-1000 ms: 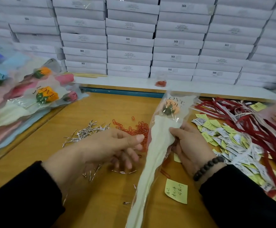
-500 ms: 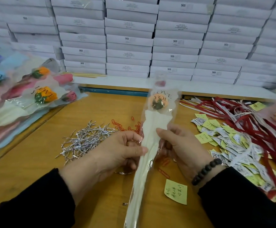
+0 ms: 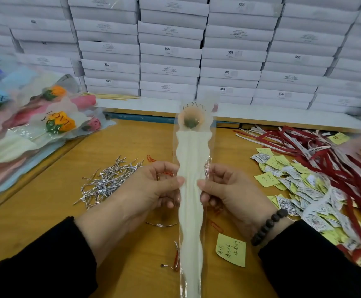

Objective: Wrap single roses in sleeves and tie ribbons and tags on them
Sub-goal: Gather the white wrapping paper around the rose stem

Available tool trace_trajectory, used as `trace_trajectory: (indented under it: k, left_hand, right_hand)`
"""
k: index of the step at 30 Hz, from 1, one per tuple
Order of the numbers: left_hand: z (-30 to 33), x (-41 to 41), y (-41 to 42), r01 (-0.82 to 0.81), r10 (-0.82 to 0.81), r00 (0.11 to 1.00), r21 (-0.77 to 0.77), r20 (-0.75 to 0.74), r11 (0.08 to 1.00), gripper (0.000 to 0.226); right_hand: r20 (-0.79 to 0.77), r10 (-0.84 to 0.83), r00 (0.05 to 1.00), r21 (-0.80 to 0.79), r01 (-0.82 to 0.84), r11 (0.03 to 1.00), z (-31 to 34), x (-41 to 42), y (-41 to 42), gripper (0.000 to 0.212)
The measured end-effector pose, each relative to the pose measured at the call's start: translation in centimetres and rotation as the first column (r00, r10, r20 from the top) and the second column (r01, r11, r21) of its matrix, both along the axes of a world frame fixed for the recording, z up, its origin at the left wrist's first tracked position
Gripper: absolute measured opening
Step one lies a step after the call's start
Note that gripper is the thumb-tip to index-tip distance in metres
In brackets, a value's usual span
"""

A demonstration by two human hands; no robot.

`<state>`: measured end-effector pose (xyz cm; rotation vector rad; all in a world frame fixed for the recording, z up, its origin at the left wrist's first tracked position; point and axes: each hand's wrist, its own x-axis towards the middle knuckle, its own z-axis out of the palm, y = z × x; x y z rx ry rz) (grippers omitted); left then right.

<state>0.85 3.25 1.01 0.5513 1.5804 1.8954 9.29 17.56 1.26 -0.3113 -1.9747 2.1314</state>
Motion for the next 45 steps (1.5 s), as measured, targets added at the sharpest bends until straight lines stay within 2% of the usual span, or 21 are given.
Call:
trace_trajectory:
  k: [6,14,18,20,22,25,30,33,37,45]
  left_hand:
    - [0.01,-0.01,-0.21,0.146,-0.144,0.989,-0.074,0.034,0.987,0.028]
    - [-0.10,-0.39,-0.06,0.045,-0.045,0.999,-0.036,0.006,0.998,0.002]
    - [-0.07,0.02,0.10,0.090,-0.090,0.995,-0.019,0.035,0.996,0.005]
    - [0.00,0.30,0.02,0.139,-0.138,0.990,-0.038,0.019,0.990,0.022]
    - [0.02,0.41,0.11,0.121,-0.122,0.993,-0.045,-0.008,0.992,0.028]
    - [0.05,0.18,0.23,0.038,-0.039,0.999,-0.026,-0.019,0.999,0.025]
    - [-0.02,0.06,0.15,-0.017,0.016,0.999,-0.029,-0.048,0.999,0.023]
    - [-0.05,0.05,0.15,-0.005,0.003,0.997,-0.036,-0.071,0.999,0.022]
    - [0.01,-0.04,0.06,-0.008,0.008,1.000,-0.021,-0.029,1.000,0.018]
    - [0.05,0.13,0.11,-0.006,0.006,1.000,-0.028,-0.017,1.000,0.015]
  right_hand:
    - [-0.025,-0.050,0.998,-0.013,0.050,0.999,-0.15,-0.10,0.16,0.012]
    - [-0.063,-0.066,0.996,-0.010,0.065,0.998,-0.14,-0.08,0.20,0.014]
    - [-0.068,-0.065,0.996,0.014,0.066,0.998,-0.27,-0.16,0.21,0.014]
    - [-0.073,-0.073,0.995,0.020,0.074,0.997,-0.35,-0.26,0.21,0.015]
    - [-0.076,-0.076,0.994,0.016,0.078,0.997,-0.39,-0.31,0.12,0.014]
    - [-0.049,-0.044,0.998,0.003,0.044,0.999,-0.27,-0.15,-0.03,0.007]
    - [0.060,0.031,0.998,0.102,-0.037,0.994,-0.11,0.10,-0.35,0.014]
    - [0.051,0.007,0.999,0.074,-0.011,0.997,-0.07,0.03,-0.42,0.016]
    - [0.029,0.004,1.000,0.064,-0.006,0.998,-0.10,0.03,-0.24,0.020]
    - [-0.016,0.033,0.999,0.088,-0.031,0.996,-0.51,-0.09,-0.43,0.008]
